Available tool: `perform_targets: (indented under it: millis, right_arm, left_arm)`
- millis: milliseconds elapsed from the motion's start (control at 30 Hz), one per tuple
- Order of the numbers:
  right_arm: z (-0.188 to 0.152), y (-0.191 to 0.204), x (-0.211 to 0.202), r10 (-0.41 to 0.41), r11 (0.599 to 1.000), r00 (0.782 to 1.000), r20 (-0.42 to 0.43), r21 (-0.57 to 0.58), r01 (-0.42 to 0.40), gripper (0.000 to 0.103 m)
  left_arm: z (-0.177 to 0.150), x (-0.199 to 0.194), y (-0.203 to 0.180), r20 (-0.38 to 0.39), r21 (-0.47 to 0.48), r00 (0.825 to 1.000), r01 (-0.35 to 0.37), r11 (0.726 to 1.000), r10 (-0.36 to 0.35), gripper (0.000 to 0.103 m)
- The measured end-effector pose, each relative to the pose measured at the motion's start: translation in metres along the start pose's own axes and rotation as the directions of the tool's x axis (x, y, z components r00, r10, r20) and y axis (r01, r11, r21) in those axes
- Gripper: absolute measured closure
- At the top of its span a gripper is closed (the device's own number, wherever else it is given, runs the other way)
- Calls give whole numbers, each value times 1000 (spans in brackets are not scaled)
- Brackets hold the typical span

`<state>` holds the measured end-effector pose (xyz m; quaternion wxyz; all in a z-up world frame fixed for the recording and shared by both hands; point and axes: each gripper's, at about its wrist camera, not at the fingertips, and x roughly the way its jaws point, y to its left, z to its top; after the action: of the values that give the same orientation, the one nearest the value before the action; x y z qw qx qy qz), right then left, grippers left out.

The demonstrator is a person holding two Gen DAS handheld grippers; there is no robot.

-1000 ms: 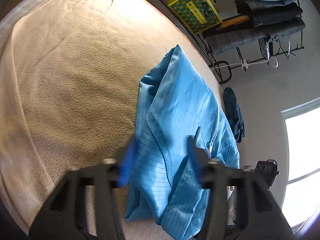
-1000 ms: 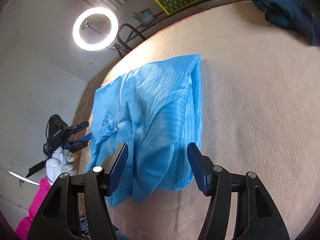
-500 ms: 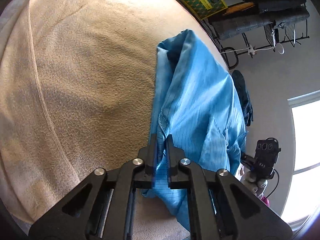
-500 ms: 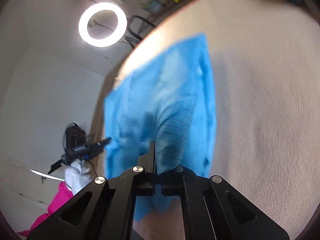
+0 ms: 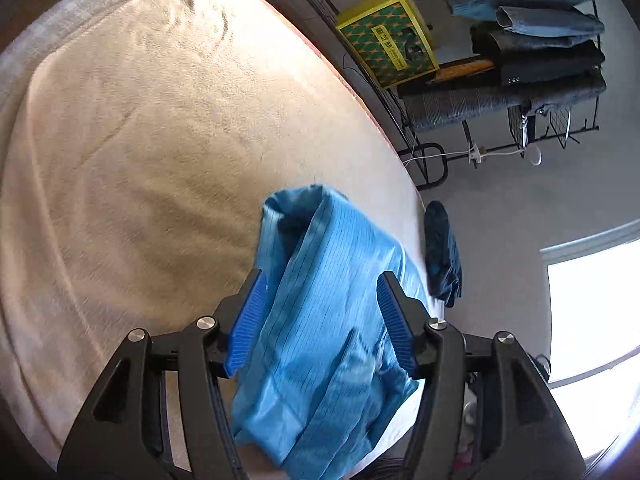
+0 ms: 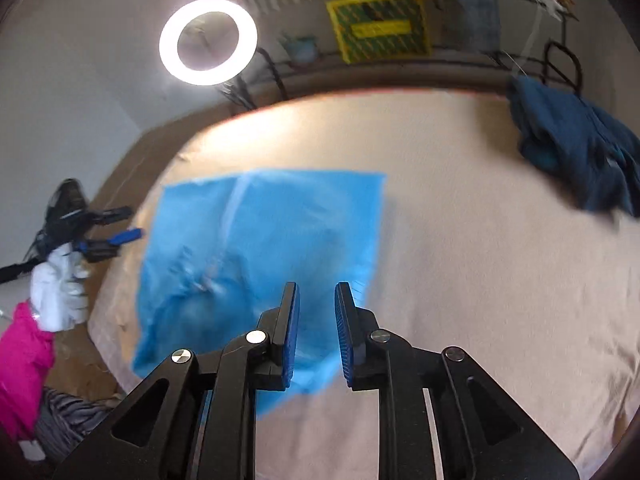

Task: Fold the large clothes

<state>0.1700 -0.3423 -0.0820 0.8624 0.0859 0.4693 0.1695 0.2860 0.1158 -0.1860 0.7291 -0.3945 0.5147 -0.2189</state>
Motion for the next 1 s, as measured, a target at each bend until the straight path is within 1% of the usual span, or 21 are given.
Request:
perform_targets:
  millis: [33,67,100,133,200,267,333,367,467,500,533,567,600,633,700,733,800,867,933,967,1000]
  right_arm:
    - [-1,12,3,30,999,999,12,-25,-29,85]
    - [-1,24,9,77,996,997,9,-49,-76,85]
    - [-1,38,20,130,989,992,-2,-69,-130,85]
    - [0,53,34,166,983,986,-18,-81,-167,85]
    - [-2,74,57,204,972,978,-46,-107,-208,85]
    - [-4,87,82,209,968,974,-87,-121,-219,85]
    - [-1,93,108,243,961,958,-150,-93,-259,85]
    - [-4,95,116,248,961,952,-177,-81,-265,85]
    - [-9,99,141,208,967,950,-233,-99,-236,85]
    - [-10,98,146,207,967,948,-242,-98,-236,85]
    - [-12,96,148,208,967,945,-252,-92,-238,85]
    - [-13,96,150,211,967,943,-255,-86,-240,85]
    - [-14,97,153,215,967,942,-257,-80,-242,85]
    - [-16,98,155,217,967,941,-258,-77,-244,85]
    - [-15,98,154,220,966,943,-251,-77,-246,85]
    - [-15,100,154,220,966,944,-247,-80,-246,85]
    - [-17,103,157,224,965,944,-243,-83,-250,85]
    - [-19,103,158,230,964,942,-245,-72,-255,87]
    - [-15,97,159,246,962,934,-260,-53,-269,88]
    - [-10,90,154,257,960,926,-275,-40,-278,88]
    - [-6,87,150,269,957,919,-289,-28,-289,88]
  left_arm:
    - [8,7,0,-7,-10,1000,9,1000,-9,45]
    - [12,14,-2,-10,-26,1000,20,999,-21,45]
    - [16,18,-1,-17,-44,999,37,998,-38,45]
    - [22,28,-2,-32,-66,997,62,996,-64,45]
    - [30,43,-5,-69,-66,994,80,995,-85,45]
    - [38,56,-8,-90,-64,992,87,994,-93,45]
    - [44,65,-7,-105,-82,988,105,991,-113,45]
    - [47,71,-6,-117,-92,984,122,988,-132,45]
    - [55,89,-13,-153,-63,976,147,987,-155,45]
    - [58,92,-16,-152,-56,975,154,986,-161,45]
    - [59,94,-15,-139,-43,976,163,986,-168,53]
    - [62,96,-16,-123,-32,980,154,988,-157,61]
    - [64,96,-15,-106,-19,984,143,990,-144,76]
    - [67,99,-15,-81,0,988,135,991,-135,84]
    - [69,106,-13,-65,24,990,126,992,-124,85]
    - [69,112,-14,-55,50,994,99,994,-96,88]
    - [68,123,-12,-49,118,999,17,993,-12,94]
    - [67,125,-9,-55,136,998,-1,991,9,94]
    - [68,119,-16,-55,169,997,-36,985,46,94]
    - [68,111,-23,-49,203,997,-55,978,66,94]
    - [65,106,-25,-49,215,996,-59,975,72,94]
